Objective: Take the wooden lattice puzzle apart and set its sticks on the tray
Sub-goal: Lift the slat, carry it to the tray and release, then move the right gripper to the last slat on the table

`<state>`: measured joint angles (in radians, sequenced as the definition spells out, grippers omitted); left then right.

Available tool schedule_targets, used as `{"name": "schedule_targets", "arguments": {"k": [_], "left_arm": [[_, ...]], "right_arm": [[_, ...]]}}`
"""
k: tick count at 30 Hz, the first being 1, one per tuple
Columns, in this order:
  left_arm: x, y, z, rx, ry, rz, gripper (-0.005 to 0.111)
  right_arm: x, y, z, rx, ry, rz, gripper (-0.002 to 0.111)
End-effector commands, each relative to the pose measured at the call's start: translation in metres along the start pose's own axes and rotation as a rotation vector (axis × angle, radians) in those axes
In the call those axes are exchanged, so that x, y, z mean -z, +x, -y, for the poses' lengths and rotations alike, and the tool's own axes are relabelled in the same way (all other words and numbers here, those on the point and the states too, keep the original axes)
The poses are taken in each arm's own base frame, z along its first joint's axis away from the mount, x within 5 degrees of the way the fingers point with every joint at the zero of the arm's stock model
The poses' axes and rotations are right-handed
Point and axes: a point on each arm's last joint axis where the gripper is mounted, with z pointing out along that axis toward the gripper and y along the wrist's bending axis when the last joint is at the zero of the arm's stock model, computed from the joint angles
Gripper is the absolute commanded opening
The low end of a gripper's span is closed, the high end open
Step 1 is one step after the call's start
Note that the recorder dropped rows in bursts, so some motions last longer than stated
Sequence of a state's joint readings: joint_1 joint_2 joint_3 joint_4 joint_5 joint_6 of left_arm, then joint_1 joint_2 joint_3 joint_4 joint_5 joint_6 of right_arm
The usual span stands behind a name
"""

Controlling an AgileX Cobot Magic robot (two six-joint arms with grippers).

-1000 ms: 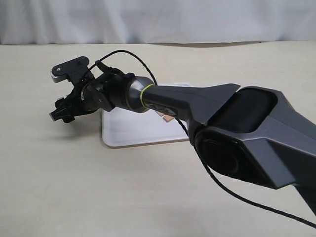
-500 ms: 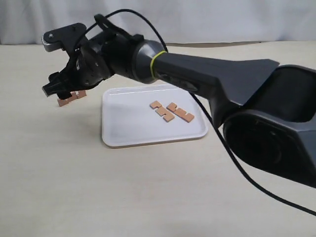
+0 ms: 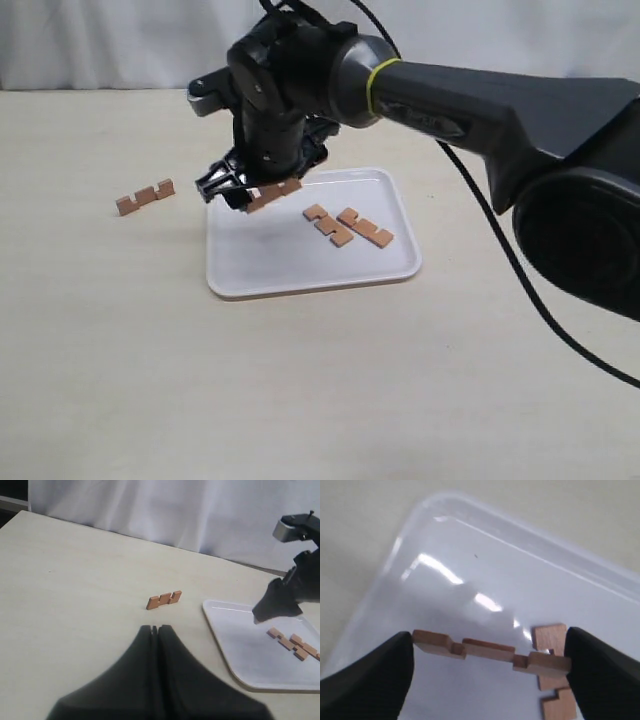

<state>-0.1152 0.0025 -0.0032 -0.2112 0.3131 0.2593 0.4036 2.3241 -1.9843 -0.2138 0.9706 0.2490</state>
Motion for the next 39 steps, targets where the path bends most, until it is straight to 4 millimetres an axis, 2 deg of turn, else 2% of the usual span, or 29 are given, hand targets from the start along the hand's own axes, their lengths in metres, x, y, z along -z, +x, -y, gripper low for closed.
{"name": "schedule_targets", "arguments": {"k": [1,6,9,12,15,17,20,25,29,34,37,39], "left_arm": [[0.0,0.0,-0.001,-0.001,-0.012,0.008,0.0],[0.0,0.0,-0.001,-0.001,-0.012,0.008,0.0],[0.0,0.0,-0.001,-0.001,-0.012,0.008,0.0],[0.0,0.0,-0.001,-0.001,-0.012,0.008,0.0],[0.0,0.0,-0.001,-0.001,-0.012,0.008,0.0],[0.0,0.0,-0.001,-0.001,-0.012,0.008,0.0],[0.0,0.0,-0.001,-0.001,-0.012,0.008,0.0],[0.0,0.0,-0.001,-0.001,-0.012,0.008,0.0],[0.0,0.0,-0.001,-0.001,-0.012,0.008,0.0],[0.0,0.0,-0.001,-0.001,-0.012,0.008,0.0],[0.0,0.0,-0.001,-0.001,-0.012,0.008,0.0],[0.0,0.0,-0.001,-0.001,-0.012,0.008,0.0]], "right_arm": [[-0.016,0.015,0.016,-0.052,0.019,-0.054,0.026],[-0.031,0.026,0.026,-0.088,0.023,-0.072,0.027],[-0.031,0.026,0.027,-0.079,0.032,-0.069,0.036],[-0.03,0.025,0.027,-0.078,0.031,-0.057,0.055],[-0.025,0.023,0.028,-0.078,0.03,-0.041,0.083],[-0.02,0.021,0.029,-0.069,0.031,-0.028,0.094],[-0.011,0.016,0.03,-0.067,0.03,0.012,0.099],[0.009,0.005,0.026,-0.085,-0.02,0.118,0.099],[0.019,-0.006,-0.004,-0.049,-0.132,0.261,0.099],[0.03,-0.017,-0.062,0.106,-0.227,0.504,0.099],[0.028,-0.022,-0.086,0.166,-0.247,0.594,0.099],[0.021,-0.026,-0.092,0.157,-0.257,0.602,0.099]]}}
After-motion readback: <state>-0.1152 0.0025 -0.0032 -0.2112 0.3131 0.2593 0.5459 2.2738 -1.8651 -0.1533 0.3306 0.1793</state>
